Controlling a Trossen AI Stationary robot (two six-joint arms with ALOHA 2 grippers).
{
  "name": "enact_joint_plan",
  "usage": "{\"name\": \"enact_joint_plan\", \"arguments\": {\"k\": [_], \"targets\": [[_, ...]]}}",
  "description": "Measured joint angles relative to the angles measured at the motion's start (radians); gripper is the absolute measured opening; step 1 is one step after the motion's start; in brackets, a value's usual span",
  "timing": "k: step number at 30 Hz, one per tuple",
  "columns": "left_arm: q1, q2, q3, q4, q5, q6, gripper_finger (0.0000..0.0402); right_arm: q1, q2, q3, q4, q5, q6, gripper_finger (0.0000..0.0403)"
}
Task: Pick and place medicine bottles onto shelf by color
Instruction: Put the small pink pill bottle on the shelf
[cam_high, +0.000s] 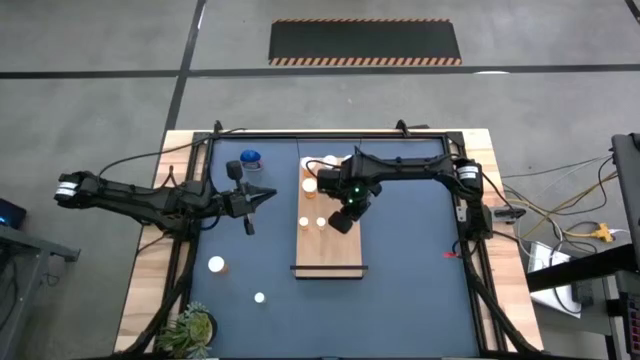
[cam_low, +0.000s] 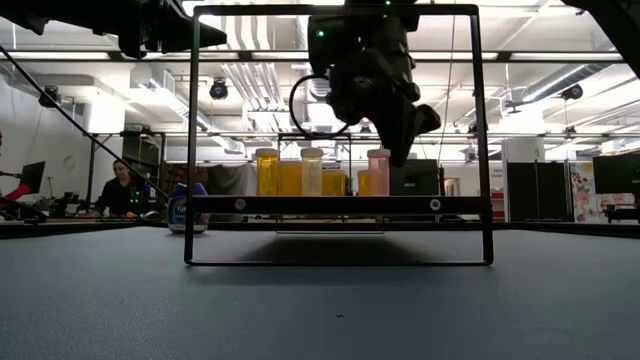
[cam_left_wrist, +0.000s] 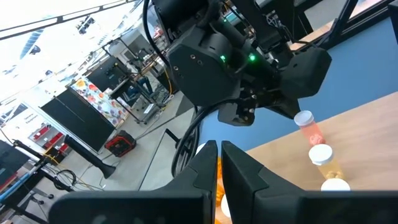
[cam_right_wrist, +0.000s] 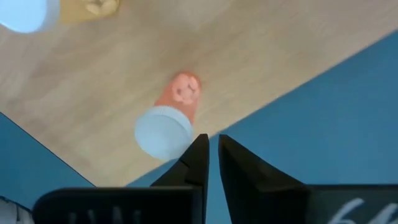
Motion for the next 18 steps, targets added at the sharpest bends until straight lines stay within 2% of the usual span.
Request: {"name": "enact_joint_plan", "arguments": {"k": [18], "targets": [[0.000,0.000,0.000,0.000,0.000,0.000,0.0004,0.007,0.000,-0.003,0.034,-0.008,0.004,0.0027]]}}
